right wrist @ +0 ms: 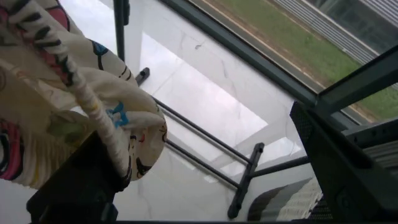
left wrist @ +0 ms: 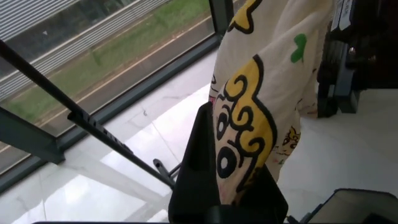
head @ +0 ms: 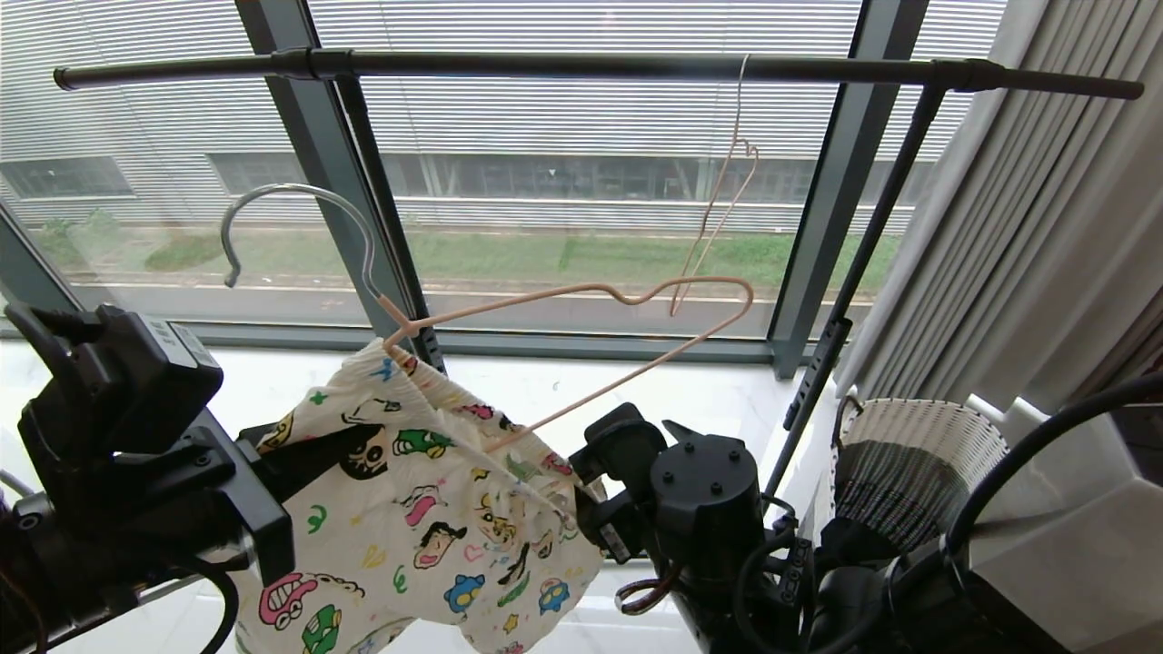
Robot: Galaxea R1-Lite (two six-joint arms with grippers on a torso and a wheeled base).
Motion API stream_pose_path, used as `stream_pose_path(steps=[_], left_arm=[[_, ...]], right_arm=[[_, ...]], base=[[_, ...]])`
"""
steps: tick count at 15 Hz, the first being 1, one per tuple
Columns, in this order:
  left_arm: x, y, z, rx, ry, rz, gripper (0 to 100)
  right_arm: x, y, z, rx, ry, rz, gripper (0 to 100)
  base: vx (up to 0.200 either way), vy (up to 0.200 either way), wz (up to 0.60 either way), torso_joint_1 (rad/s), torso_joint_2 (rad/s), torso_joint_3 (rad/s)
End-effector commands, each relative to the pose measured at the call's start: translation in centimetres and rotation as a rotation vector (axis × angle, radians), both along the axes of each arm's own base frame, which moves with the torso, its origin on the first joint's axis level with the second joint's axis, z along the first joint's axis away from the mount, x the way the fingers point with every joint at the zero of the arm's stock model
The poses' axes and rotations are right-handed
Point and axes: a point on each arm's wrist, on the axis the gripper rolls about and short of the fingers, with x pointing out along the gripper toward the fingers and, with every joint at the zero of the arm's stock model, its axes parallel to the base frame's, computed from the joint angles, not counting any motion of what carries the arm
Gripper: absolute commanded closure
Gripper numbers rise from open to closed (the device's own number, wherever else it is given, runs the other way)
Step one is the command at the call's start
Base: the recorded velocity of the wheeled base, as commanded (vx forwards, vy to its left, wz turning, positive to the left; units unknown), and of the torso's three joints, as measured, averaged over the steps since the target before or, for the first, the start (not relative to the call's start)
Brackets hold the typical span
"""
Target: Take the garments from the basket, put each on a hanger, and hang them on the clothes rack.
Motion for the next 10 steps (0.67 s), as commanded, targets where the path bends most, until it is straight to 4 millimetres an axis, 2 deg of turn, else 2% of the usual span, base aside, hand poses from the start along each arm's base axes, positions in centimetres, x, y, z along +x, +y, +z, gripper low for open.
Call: stream_pose_path(steps=[1,6,10], left_arm=[[-0.2,0.1,-0.5,0.007,0.013,0.01,100],[-1.1,0.5,-1.6,0.025,0.033,0.025,100],[-1.7,0.7,-2.8,0.079,0.038,0.015,100]], right_arm=[[0.8,-1.0,0.8,0.001,-0.016,-0.04,0],[2.9,-6.2,2.7,-0.045,-0.048,-0.163,0],[3.6,-8.1,3.8,-0.044,-0.071,-0.211,0]], base=[[0.0,0.0,0.0,0.0,0.0,0.0],[0.0,0.0,0.0,0.0,0.0,0.0],[0.0,0.0,0.0,0.0,0.0,0.0]])
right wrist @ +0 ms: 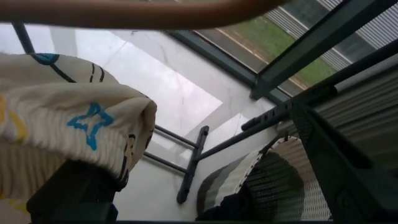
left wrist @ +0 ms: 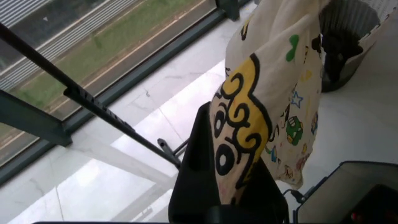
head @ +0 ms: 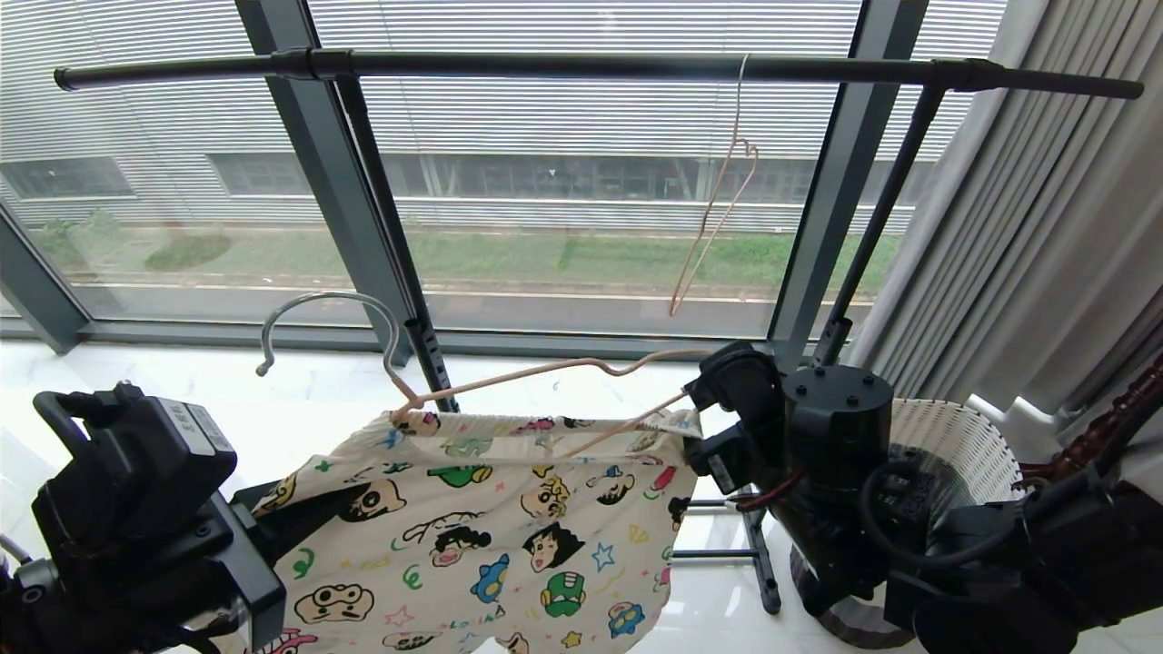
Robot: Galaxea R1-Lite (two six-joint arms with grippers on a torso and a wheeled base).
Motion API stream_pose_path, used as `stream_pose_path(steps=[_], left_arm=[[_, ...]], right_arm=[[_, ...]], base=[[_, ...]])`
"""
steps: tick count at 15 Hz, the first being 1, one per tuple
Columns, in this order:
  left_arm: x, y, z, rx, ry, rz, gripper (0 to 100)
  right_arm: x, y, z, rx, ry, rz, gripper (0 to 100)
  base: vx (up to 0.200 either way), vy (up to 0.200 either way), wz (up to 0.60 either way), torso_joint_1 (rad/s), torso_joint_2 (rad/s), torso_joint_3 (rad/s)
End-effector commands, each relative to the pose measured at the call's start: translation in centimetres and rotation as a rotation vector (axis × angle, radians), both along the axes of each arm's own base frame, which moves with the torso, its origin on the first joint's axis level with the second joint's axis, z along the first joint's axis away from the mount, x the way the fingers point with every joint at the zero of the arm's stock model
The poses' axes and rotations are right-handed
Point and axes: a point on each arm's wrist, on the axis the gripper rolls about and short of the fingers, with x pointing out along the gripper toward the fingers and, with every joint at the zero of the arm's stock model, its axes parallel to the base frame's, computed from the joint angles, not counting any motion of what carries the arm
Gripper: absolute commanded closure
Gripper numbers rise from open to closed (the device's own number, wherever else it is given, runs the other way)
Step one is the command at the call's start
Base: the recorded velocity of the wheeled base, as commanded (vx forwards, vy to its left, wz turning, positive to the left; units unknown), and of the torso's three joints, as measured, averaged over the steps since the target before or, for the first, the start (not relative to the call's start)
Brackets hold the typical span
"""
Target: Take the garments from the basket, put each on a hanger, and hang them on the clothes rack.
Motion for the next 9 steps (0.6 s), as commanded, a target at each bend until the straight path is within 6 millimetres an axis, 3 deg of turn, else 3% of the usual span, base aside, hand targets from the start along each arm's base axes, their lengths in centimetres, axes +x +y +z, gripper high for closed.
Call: stream_pose_path(steps=[1,5,9], left_arm=[[-0.3,0.1,-0.3,0.004,0.003,-0.001,100],[-0.3,0.1,-0.9,0.021,0.024,0.0,100],[-0.2,1.6,-2.2,0.142,0.014,0.067,100]], right_arm=[[-0.1,-0.7,0.9,0.017,-0.018,-0.012,0],[-0.3,-1.0,1.6,0.034,-0.029,-0.003,0],[-0.1,-1.6,2.5,0.053,-0.046,-0.009,0]], base=[[0.0,0.0,0.0,0.0,0.0,0.0],[0.0,0.0,0.0,0.0,0.0,0.0],[0.0,0.0,0.0,0.0,0.0,0.0]])
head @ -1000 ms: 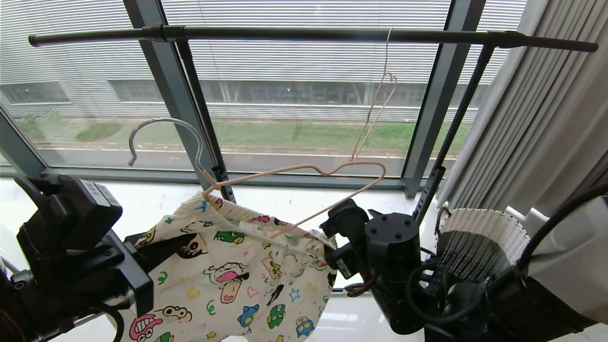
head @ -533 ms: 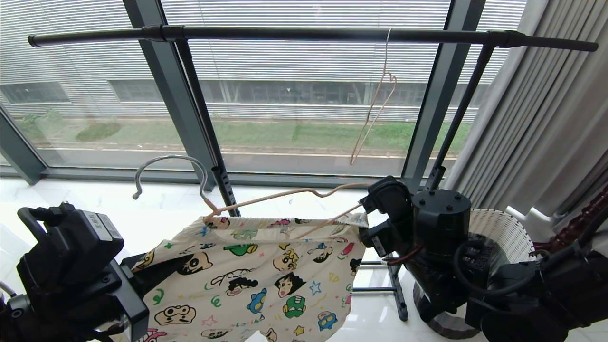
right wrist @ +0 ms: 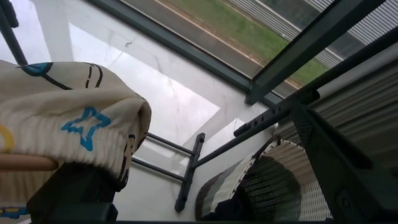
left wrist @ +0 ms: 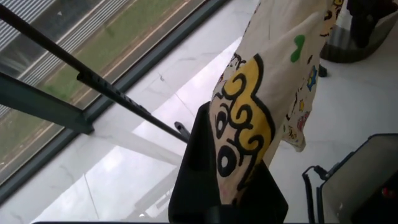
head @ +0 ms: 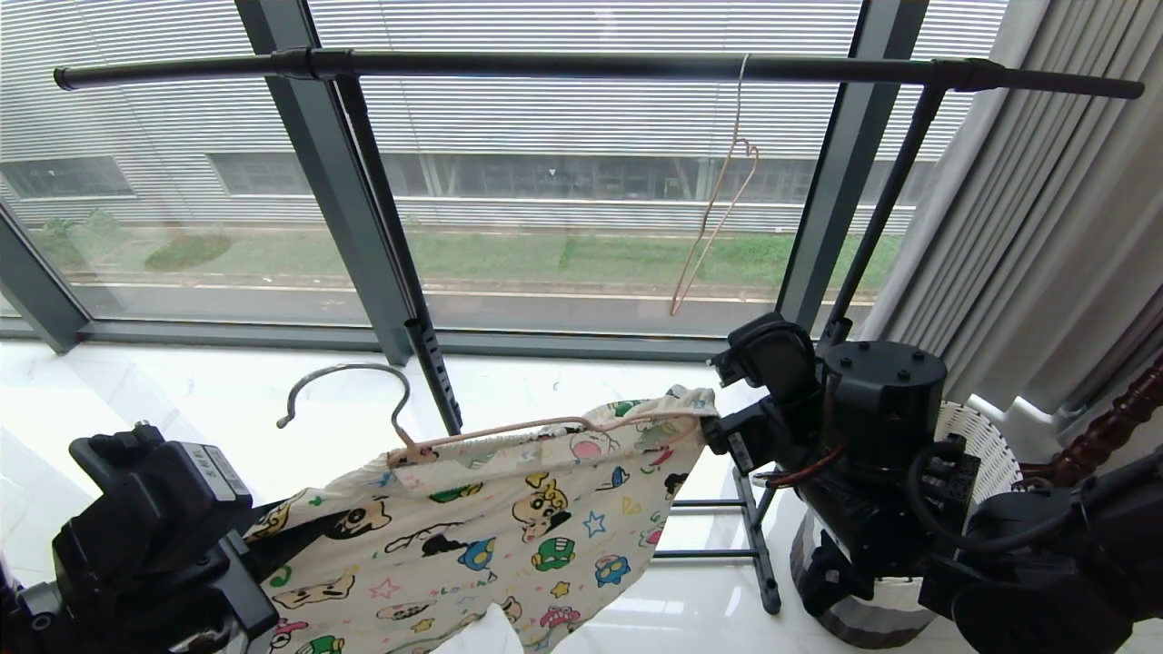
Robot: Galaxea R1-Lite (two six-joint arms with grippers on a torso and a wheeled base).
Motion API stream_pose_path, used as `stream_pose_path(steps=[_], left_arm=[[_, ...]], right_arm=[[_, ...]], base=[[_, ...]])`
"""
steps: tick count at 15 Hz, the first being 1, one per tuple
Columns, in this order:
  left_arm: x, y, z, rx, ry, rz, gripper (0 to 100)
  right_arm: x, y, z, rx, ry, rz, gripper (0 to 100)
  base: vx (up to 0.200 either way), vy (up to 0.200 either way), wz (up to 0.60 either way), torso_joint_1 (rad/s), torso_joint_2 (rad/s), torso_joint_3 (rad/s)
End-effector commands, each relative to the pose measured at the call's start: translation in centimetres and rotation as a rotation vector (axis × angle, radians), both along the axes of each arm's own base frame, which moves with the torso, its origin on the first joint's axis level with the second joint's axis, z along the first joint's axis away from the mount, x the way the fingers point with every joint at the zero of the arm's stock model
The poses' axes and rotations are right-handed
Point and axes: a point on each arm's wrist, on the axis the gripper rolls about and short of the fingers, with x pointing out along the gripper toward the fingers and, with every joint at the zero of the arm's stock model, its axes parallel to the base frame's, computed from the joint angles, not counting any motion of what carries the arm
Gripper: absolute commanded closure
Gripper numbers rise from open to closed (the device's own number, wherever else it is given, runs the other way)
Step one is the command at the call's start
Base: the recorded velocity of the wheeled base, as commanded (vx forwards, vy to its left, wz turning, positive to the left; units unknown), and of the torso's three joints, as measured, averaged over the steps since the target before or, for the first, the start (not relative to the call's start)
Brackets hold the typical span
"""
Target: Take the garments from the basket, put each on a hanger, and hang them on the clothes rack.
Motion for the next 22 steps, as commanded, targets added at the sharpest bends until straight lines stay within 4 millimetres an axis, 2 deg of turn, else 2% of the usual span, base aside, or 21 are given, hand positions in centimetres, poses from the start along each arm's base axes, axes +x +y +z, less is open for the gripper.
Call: stream_pose_path(steps=[1,3,6,8,11,12,13,15,17,19,22], left_arm=[[-0.2,0.5,-1.2,0.027,0.04,0.025,100],[-0.3,0.5,-2.2,0.073,0.071,0.013,100],[0.4,0.6,-2.6,0.121,0.094,0.1,100],[1.1,0.8,-2.7,0.139,0.108,0.158,100],[2.4,1.2,-1.9,0.121,0.095,0.198,100],[2.5,1.1,-1.7,0.116,0.094,0.197,100],[3.1,0.8,-0.8,0.032,0.091,0.216,100],[3.7,0.3,0.5,-0.105,0.103,0.235,100],[3.7,0.3,0.7,-0.12,0.103,0.237,100],[3.3,-0.5,0.7,-0.135,0.109,0.145,100],[2.2,-2.6,1.1,-0.151,0.111,-0.048,100]], right_arm=[[-0.2,-0.3,0.9,0.009,-0.02,0.017,0],[-0.5,-0.5,1.7,0.003,-0.041,0.066,0],[-1.4,-0.8,3.1,0.002,-0.076,0.13,0],[-2.7,-0.5,4.0,0.009,-0.088,0.179,0],[-5.2,0.3,4.5,-0.015,-0.052,0.342,0],[-5.5,0.4,4.5,-0.02,-0.044,0.367,0],[-7.2,0.9,4.6,-0.037,-0.008,0.522,0],[-8.8,0.8,4.7,-0.07,0.049,0.667,0],[-9.9,-0.2,5.2,-0.095,0.096,0.72,0],[-10.5,-1.3,5.8,-0.107,0.12,0.746,0],[-10.5,-2.9,6.8,-0.125,0.13,0.717,0]], base=[[0.0,0.0,0.0,0.0,0.0,0.0],[0.0,0.0,0.0,0.0,0.0,0.0],[0.0,0.0,0.0,0.0,0.0,0.0],[0.0,0.0,0.0,0.0,0.0,0.0],[0.0,0.0,0.0,0.0,0.0,0.0],[0.0,0.0,0.0,0.0,0.0,0.0],[0.0,0.0,0.0,0.0,0.0,0.0],[0.0,0.0,0.0,0.0,0.0,0.0],[0.0,0.0,0.0,0.0,0.0,0.0],[0.0,0.0,0.0,0.0,0.0,0.0],[0.0,0.0,0.0,0.0,0.0,0.0]])
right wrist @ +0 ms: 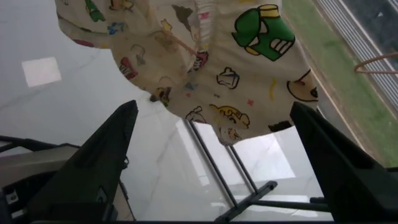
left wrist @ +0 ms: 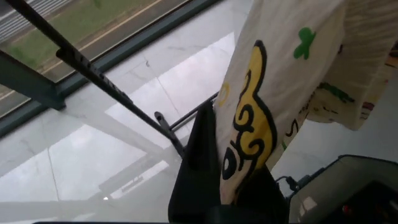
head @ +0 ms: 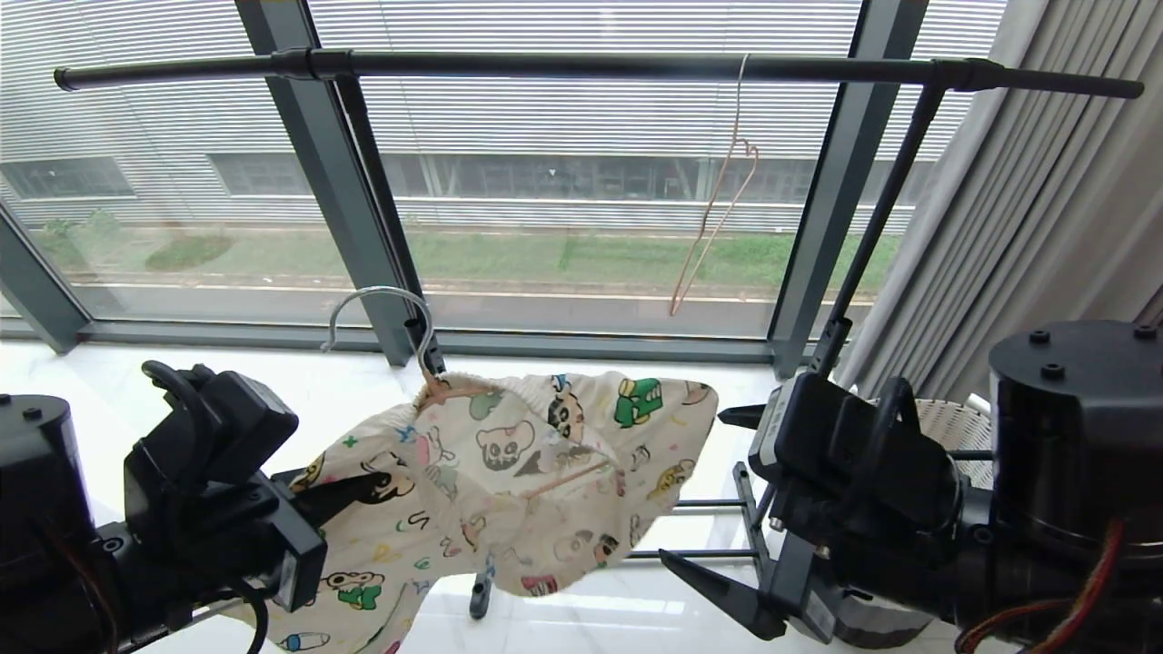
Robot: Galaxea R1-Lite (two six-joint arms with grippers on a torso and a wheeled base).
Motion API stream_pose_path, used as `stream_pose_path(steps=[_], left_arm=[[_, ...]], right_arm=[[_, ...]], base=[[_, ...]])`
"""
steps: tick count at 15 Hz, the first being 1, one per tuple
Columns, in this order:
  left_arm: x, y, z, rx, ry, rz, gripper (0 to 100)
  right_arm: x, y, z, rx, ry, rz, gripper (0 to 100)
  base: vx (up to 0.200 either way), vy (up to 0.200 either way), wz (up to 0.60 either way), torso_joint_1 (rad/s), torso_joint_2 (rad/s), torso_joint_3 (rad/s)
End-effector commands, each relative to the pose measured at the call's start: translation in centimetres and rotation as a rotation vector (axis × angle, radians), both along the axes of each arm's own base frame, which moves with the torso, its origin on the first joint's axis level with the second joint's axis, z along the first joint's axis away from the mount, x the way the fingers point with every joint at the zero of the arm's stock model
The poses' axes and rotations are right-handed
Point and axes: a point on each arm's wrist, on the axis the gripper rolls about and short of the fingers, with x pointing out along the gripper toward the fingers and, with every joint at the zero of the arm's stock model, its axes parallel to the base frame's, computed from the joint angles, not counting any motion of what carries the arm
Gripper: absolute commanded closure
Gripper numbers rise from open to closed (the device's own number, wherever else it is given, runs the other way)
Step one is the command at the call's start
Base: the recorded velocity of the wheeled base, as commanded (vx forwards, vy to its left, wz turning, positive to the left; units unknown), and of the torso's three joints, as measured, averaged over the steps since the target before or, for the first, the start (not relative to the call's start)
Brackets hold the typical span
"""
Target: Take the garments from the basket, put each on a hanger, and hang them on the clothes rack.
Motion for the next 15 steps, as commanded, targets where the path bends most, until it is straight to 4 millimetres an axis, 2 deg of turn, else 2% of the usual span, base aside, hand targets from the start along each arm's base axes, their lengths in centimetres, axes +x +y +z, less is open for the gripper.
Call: stream_pose_path(steps=[1,4,7,11,15], left_arm=[[-0.9,-1.7,0.2,-0.004,-0.012,-0.122,100],[-1.7,-3.4,-0.7,0.025,0.022,-0.223,100],[-2.6,-5.4,-0.9,0.058,0.02,-0.28,100],[-3.6,-9.1,-0.6,0.125,-0.022,-0.296,100],[-3.6,-10.0,-0.7,0.147,-0.025,-0.288,100]], right_arm=[[-0.2,-1.3,1.7,0.026,-0.033,-0.012,0],[-0.6,-2.7,2.7,-0.039,-0.059,0.049,0],[-1.1,-3.2,2.2,-0.109,-0.037,0.134,0],[-1.2,-2.3,1.0,-0.209,0.059,0.195,0],[-0.4,-1.2,0.1,-0.237,0.116,0.18,0]], base=[[0.0,0.0,0.0,0.0,0.0,0.0],[0.0,0.0,0.0,0.0,0.0,0.0],[0.0,0.0,0.0,0.0,0.0,0.0],[0.0,0.0,0.0,0.0,0.0,0.0],[0.0,0.0,0.0,0.0,0.0,0.0]])
